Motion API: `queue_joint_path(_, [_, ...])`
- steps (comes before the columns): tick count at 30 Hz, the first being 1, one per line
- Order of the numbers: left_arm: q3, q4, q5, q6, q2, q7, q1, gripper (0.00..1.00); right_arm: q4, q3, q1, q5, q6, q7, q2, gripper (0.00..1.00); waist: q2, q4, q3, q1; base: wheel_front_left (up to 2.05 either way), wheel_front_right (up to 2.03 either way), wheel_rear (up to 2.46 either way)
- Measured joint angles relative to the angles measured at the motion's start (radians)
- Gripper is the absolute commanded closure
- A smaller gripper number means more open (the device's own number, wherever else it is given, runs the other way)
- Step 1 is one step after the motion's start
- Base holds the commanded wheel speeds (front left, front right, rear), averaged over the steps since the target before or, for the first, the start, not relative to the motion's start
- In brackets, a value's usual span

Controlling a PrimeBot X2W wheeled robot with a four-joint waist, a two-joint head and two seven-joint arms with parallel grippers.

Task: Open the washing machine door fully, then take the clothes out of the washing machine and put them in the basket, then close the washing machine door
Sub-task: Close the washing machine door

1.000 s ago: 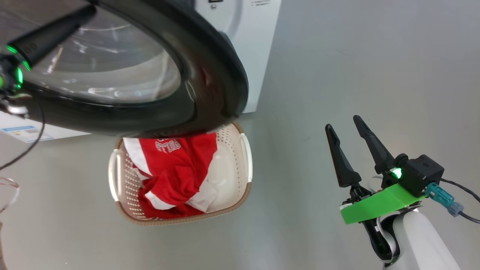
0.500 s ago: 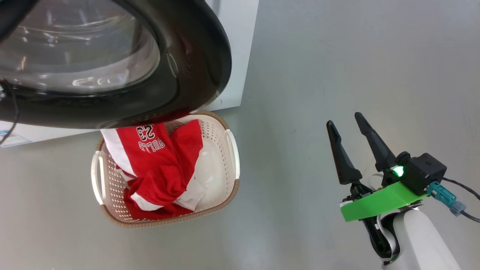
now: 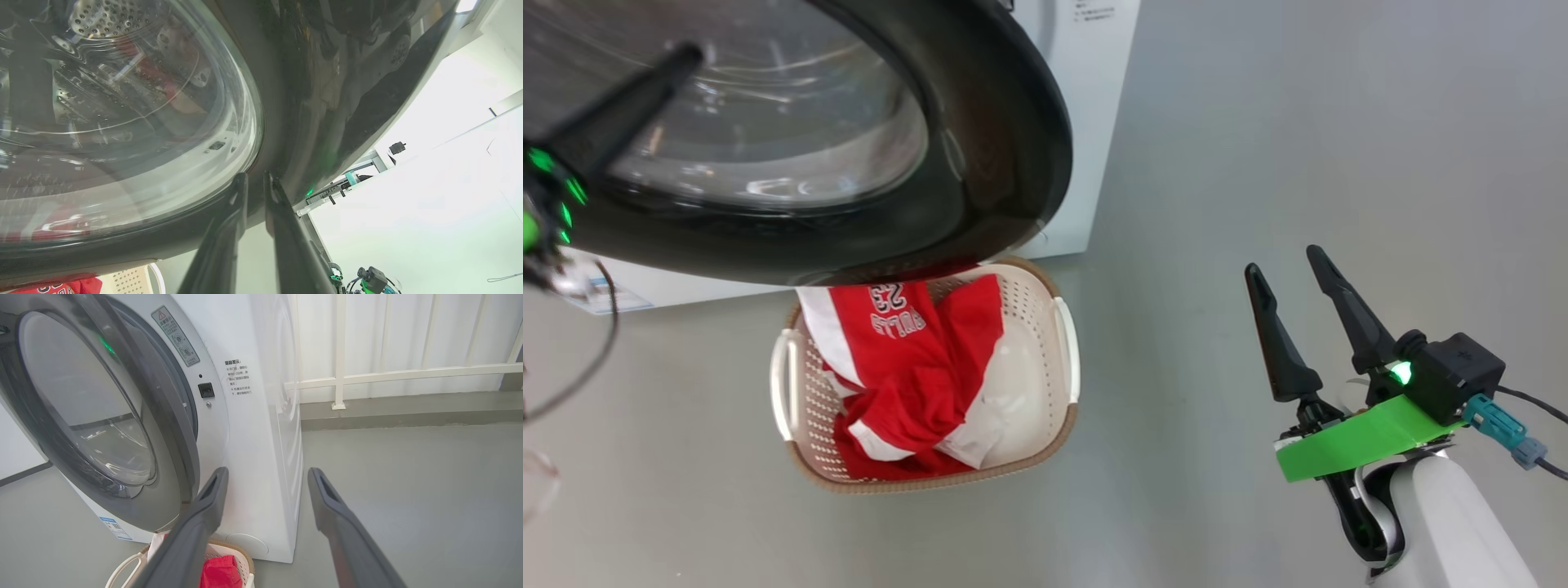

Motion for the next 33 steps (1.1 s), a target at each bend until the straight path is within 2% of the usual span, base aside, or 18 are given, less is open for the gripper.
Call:
queue_joint_path(2, [-0.002, -0.032, -0.009, 0.000, 0.004, -0.012, 0.051, 0.75, 0.001, 0.000, 0.001, 0.000, 0.000, 0.000, -0.008, 0.00, -0.0001, 0.010, -0.010, 0.0000, 0.00, 0.00, 0.00])
queue_joint_path(8, [-0.001, -0.086, -0.019, 0.000, 0.016, -0.073, 0.195, 0.46, 0.006, 0.003, 0.009, 0.000, 0.000, 0.000, -0.025, 0.00, -0.0001, 0.045, -0.038, 0.0000, 0.00, 0.00, 0.00])
queue_joint_path(9, [-0.001, -0.091, -0.016, 0.000, 0.022, -0.086, 0.213, 0.37, 0.006, 0.004, 0.009, 0.000, 0.000, 0.000, -0.028, 0.00, 0.0000, 0.051, -0.042, 0.0000, 0.00, 0.00, 0.00])
queue_joint_path(11, [-0.006, -0.099, 0.007, 0.000, 0.035, -0.119, 0.251, 0.05, 0.006, 0.005, 0.011, 0.000, 0.000, 0.000, -0.033, 0.00, -0.0001, 0.062, -0.052, 0.0000, 0.00, 0.00, 0.00])
queue_joint_path(12, [-0.011, -0.102, 0.013, 0.000, 0.037, -0.135, 0.271, 0.00, 0.007, 0.005, 0.014, 0.000, 0.000, 0.000, -0.036, 0.00, 0.0000, 0.067, -0.056, 0.0000, 0.00, 0.00, 0.00])
queue_joint_path(21, [-0.067, -0.117, 0.073, 0.000, 0.042, -0.350, 0.450, 0.00, 0.012, 0.002, 0.060, 0.002, 0.000, 0.000, -0.055, 0.00, -0.0001, 0.094, -0.089, 0.0000, 0.00, 0.00, 0.00])
queue_joint_path(33, [-0.184, -0.053, 0.182, 0.000, 0.069, -0.717, 0.597, 0.00, 0.019, -0.011, 0.117, 0.004, 0.000, 0.000, -0.071, 0.00, 0.0000, 0.065, -0.107, 0.0000, 0.00, 0.00, 0.00])
